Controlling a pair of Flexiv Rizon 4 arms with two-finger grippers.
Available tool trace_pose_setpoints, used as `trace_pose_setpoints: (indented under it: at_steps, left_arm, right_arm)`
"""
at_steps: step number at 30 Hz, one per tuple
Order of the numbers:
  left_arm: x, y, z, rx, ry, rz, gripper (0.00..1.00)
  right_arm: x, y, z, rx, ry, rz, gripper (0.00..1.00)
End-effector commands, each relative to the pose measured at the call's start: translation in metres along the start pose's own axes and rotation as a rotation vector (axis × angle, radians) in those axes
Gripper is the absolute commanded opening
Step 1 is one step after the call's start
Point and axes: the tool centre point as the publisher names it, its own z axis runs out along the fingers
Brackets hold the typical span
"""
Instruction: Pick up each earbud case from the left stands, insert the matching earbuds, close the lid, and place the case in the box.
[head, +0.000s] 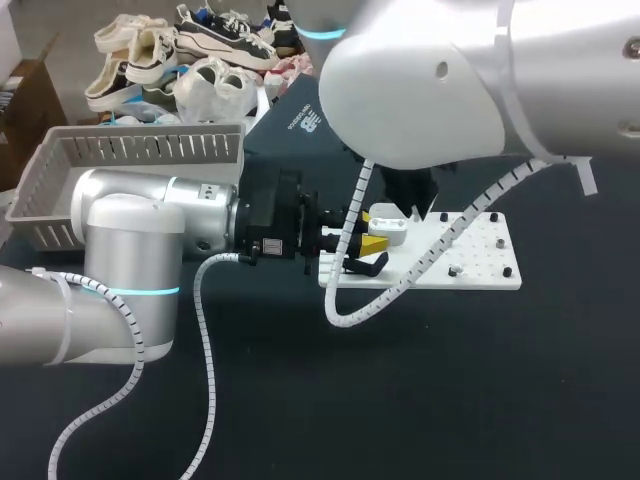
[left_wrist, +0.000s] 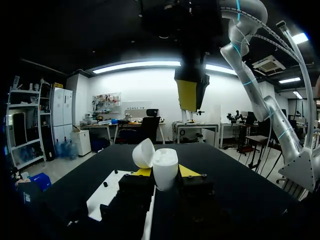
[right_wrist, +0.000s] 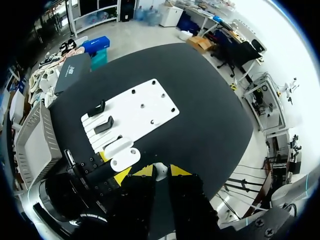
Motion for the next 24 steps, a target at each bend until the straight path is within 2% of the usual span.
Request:
trace_pose_setpoints:
  at_steps: [1, 13, 24]
  left_arm:
    - [0.0002, -0.0006, 0.0001, -0.003, 0.000, 0.001, 0.00]
    - [0.0002, -0.0006, 0.0001, -0.003, 0.000, 0.001, 0.00]
    - [0.0002, -0.0006, 0.0001, -0.003, 0.000, 0.001, 0.00]
  right_arm:
    - [-0.0095, 0.0155, -0.0037, 0.055, 0.037, 0.021, 0.00]
    - [-0.0104, 0.0214, -0.0002, 0.092, 0.066, 0.091, 0.00]
    - [-0.0104, 0.0214, -0.0002, 0.092, 0.066, 0.091, 0.00]
